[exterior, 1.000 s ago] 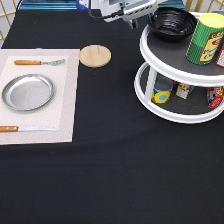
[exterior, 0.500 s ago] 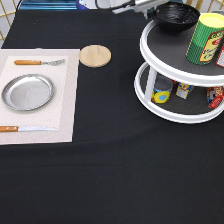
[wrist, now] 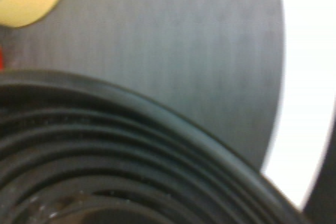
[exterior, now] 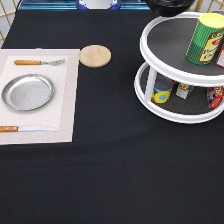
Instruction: Pick up the bowl from the lazy Susan and put bowl on the plate
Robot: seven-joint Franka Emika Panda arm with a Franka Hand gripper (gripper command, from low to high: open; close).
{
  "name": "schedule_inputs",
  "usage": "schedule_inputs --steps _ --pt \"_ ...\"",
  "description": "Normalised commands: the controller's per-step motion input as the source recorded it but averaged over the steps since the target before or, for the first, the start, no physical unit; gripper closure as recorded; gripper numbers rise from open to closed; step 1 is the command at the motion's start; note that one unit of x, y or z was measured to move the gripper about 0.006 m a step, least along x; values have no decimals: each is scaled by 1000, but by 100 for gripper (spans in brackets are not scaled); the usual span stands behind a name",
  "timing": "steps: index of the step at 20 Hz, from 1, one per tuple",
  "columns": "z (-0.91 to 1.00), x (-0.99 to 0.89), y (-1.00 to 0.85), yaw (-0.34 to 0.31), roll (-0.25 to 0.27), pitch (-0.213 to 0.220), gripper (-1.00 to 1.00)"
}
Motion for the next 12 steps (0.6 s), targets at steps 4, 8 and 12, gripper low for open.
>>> schedule_inputs --steps 4,8,12 --pt "0 408 -923 -21 0 2 100" --pt "0 486 -964 -3 0 -4 100" --pt "0 482 -892 -25 0 -7 100"
